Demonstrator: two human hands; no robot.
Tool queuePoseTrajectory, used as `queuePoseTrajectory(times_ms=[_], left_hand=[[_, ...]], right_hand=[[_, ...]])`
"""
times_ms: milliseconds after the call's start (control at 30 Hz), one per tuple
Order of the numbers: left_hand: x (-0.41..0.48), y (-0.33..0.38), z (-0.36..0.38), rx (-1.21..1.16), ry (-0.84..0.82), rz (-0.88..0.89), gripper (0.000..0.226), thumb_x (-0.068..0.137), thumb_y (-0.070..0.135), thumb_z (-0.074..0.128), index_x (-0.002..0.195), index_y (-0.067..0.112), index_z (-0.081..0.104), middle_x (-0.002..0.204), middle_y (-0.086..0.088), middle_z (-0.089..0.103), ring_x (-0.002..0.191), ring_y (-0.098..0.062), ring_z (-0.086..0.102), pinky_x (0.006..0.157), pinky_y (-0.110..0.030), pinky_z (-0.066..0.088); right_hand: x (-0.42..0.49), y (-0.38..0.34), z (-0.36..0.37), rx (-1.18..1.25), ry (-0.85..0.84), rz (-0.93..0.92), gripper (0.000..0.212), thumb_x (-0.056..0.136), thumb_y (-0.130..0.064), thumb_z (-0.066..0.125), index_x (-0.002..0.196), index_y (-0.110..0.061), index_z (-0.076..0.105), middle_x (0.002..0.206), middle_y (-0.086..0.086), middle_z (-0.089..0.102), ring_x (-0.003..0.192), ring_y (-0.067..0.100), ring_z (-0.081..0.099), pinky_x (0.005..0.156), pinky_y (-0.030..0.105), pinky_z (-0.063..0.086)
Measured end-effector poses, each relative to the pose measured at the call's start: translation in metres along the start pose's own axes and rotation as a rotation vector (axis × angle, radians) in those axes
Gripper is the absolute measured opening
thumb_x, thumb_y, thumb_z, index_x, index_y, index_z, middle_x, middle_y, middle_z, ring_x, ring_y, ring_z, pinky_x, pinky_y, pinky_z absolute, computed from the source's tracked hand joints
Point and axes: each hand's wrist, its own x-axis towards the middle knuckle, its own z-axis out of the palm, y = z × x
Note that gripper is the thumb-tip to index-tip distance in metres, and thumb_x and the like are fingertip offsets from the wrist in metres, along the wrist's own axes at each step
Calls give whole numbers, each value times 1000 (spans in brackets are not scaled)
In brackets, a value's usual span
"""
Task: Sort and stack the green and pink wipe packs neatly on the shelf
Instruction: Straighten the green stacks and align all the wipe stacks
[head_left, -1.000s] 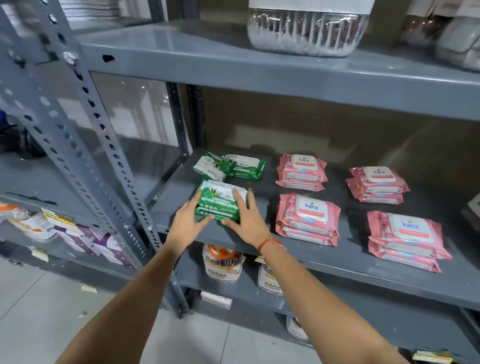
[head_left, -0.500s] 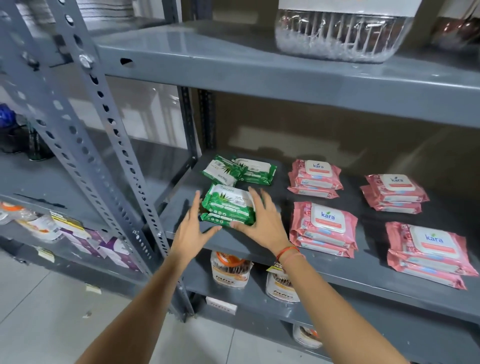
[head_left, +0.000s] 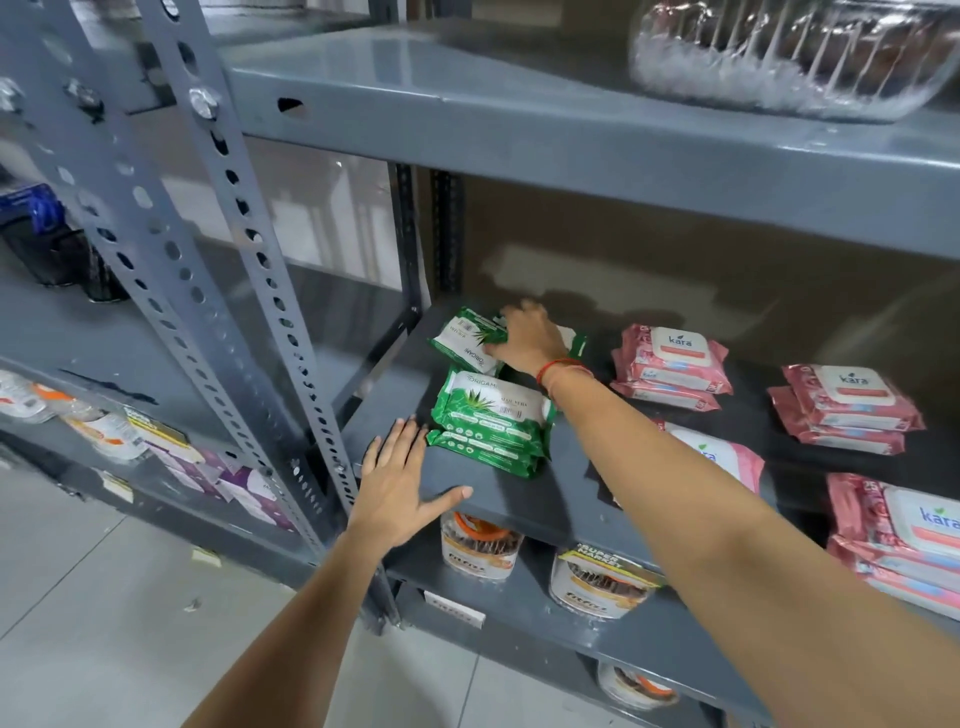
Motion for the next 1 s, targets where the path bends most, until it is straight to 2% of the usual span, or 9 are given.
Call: queuePoseTrajectory(times_ms=[167,267,333,467,667,833,933,1000], left_hand=[[2,-2,1,10,-21,-10,119,64,91,4,145,5,16,155,-8,6,141,-18,-3,111,-40,-5],[4,-3,3,-10,-8,-14,117,65,91,8,145,6,15,155,-6,5,141,-17,-6,110,-39,-7],[5,-3,3,-18,-14,-15,117,65,92,7,145,7,14,154,-5,3,140,-16,-8,110,-39,-7],[5,-3,2,7,-15,-18,117,65,92,5,145,7,13,155,-6,4,141,-16,-7,111,-39,-7],[3,-2,1,-17,14,-11,116,66,91,7,144,6,23,154,-7,13,142,-17,0,111,-37,-3],[2,-1,-1,-2,3,-14,118,64,92,3,144,7,23,155,-6,12,142,-17,0,111,-37,-4],[2,0,-2,-2,-1,-20,118,63,92,2,145,8,21,155,-6,11,142,-17,-2,111,-37,-5],[1,0,-2,-14,4,-23,118,64,92,4,144,7,23,155,-6,13,142,-17,-1,111,-37,-5]], right_hand=[[20,-10,20,-134,-67,-29,84,70,-58,72,130,-3,49,136,17,46,127,34,41,103,44,39],[26,-12,28,-209,-65,-33,92,69,-58,73,136,-3,41,138,17,45,129,33,39,105,46,36],[30,-12,31,-252,-67,-25,90,69,-56,74,135,-3,42,137,16,46,129,33,40,105,46,37],[33,-14,30,-265,-44,-26,70,70,-51,74,122,-7,57,129,15,55,123,32,46,101,43,39],[36,-4,12,-135,35,35,67,69,-55,72,114,-7,61,122,15,60,118,33,50,98,40,42],[30,29,1,-4,115,181,65,70,-56,72,108,-4,64,115,16,64,114,34,55,94,40,47],[26,52,1,113,51,258,73,67,-69,67,102,-5,63,116,17,63,111,34,58,88,40,52],[24,63,-4,213,-12,241,81,74,-70,60,116,-1,59,129,21,55,121,37,52,96,41,47]])
